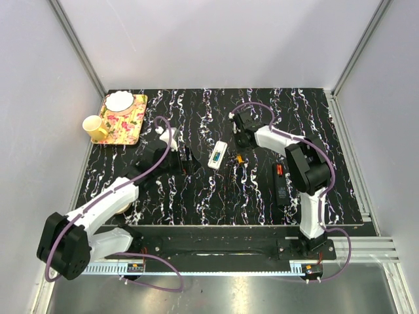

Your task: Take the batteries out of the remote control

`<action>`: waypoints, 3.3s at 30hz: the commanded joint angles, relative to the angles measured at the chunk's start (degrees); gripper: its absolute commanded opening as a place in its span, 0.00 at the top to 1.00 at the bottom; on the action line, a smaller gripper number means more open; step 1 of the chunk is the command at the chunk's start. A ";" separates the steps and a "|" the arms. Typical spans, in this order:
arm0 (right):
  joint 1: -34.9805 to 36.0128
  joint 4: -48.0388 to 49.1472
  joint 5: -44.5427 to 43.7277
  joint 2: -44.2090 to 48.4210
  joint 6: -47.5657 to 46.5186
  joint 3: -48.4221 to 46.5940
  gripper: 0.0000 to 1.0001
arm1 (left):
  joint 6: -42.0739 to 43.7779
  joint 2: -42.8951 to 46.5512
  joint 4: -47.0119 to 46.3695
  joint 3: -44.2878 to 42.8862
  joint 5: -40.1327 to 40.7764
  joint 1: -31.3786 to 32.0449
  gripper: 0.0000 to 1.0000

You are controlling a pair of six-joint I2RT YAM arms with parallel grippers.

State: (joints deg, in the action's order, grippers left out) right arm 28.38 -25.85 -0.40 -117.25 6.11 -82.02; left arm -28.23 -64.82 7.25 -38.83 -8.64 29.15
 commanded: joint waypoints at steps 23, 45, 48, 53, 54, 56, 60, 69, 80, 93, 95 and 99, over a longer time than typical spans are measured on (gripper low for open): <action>0.10 33.50 14.91 50.19 28.52 28.93 1.00 | -3.15 -4.51 -30.61 -8.09 -18.69 11.80 0.06; 0.10 30.59 17.10 52.92 24.04 29.37 0.43 | -0.78 -18.16 -30.98 -18.57 -18.69 13.22 1.00; -0.26 30.50 18.76 53.00 20.97 28.93 0.07 | -1.65 -15.70 -30.53 -16.20 -20.62 11.03 1.00; -1.13 32.08 29.55 52.30 17.62 26.65 0.00 | -1.92 -11.30 -30.98 -11.80 -25.36 7.59 1.00; -1.48 32.43 30.80 52.21 17.88 26.30 0.00 | -1.48 -9.47 -30.72 -10.49 -25.80 7.51 1.00; -2.19 35.50 36.57 51.69 19.46 26.47 0.00 | -0.51 -7.61 -31.49 -8.99 -28.43 7.15 1.00; -3.16 48.49 48.19 50.98 27.18 29.62 0.00 | -2.09 -4.09 -38.25 -5.39 -36.34 7.15 1.00; -2.72 79.10 65.18 44.57 46.36 31.74 0.09 | -11.14 -2.33 -55.40 -2.65 -47.25 7.50 1.00; 0.09 85.60 65.79 43.16 50.48 32.45 0.35 | -15.36 -7.87 -61.39 -6.43 -49.36 9.26 1.00; 1.15 50.29 52.67 48.24 29.98 27.36 1.00 | 0.34 -0.94 -34.97 -9.25 -36.56 9.79 0.31; 1.15 42.66 47.45 49.57 25.99 25.51 1.00 | 2.29 2.04 -32.39 -8.38 -33.91 9.79 0.23; 1.15 38.92 42.59 51.33 25.17 25.50 1.00 | 4.67 4.35 -31.07 -7.40 -31.08 9.79 0.16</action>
State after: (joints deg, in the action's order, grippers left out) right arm 29.26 23.44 50.39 -69.01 37.82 -53.89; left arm -29.52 -63.68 -27.27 -45.21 -45.78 39.00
